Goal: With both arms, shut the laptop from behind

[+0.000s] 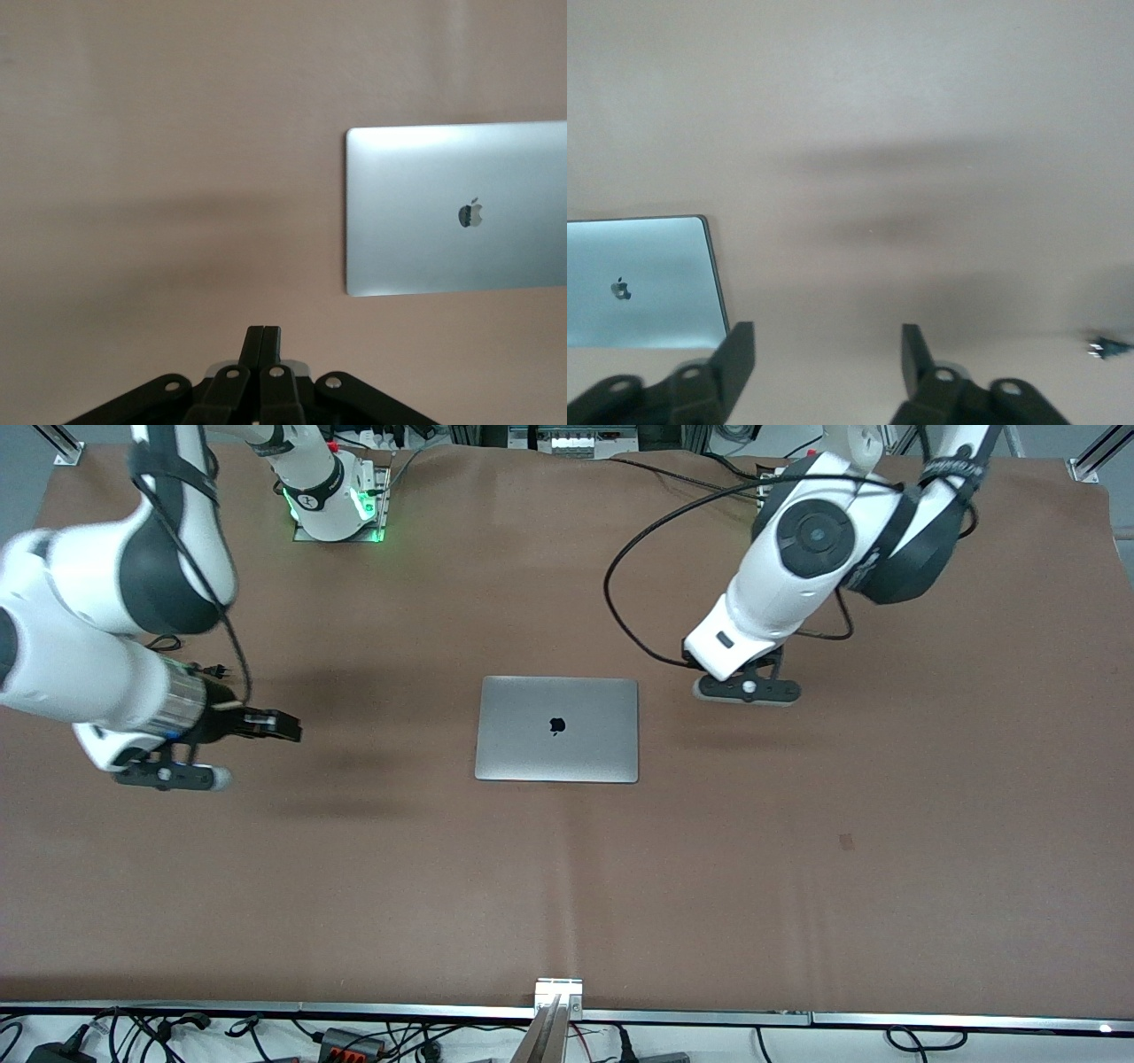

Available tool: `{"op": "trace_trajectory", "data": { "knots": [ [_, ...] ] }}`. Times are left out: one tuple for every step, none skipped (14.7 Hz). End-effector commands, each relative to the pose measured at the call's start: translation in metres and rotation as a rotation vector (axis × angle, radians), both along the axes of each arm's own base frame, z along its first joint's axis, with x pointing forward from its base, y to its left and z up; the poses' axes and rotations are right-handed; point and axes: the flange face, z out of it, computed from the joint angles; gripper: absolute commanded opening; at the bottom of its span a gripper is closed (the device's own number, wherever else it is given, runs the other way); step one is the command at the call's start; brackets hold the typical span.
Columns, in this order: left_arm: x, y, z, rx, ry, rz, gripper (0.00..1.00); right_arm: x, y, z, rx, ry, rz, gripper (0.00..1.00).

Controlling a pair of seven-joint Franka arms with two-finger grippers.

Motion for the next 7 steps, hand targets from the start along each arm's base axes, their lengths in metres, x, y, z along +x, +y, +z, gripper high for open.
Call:
{"op": "trace_trajectory", "data": {
  "knots": [
    [0.015, 0.049, 0.05, 0.025, 0.016, 0.08, 0.0, 0.005, -0.016, 0.049, -0.088, -0.047, 0.026, 1.0],
    [0.018, 0.061, 0.064, 0.031, 0.037, 0.095, 0.0, 0.006, -0.022, 0.056, -0.102, -0.061, 0.029, 1.0],
    [0.02, 0.073, 0.076, 0.038, 0.049, 0.112, 0.0, 0.007, -0.032, 0.06, -0.102, -0.067, 0.017, 1.0],
    [0.023, 0.084, 0.083, 0.04, 0.053, 0.13, 0.0, 0.007, -0.042, 0.063, -0.101, -0.072, 0.007, 1.0],
    [0.026, 0.097, 0.084, 0.044, 0.064, 0.152, 0.02, 0.006, -0.045, 0.067, -0.097, -0.078, 0.014, 1.0],
    [0.028, 0.11, 0.085, 0.046, 0.069, 0.171, 0.04, 0.006, -0.046, 0.067, -0.099, -0.083, 0.014, 1.0],
    [0.031, 0.121, 0.085, 0.045, 0.075, 0.19, 0.04, 0.008, -0.05, 0.067, -0.102, -0.089, 0.009, 1.0]
  ]
}}
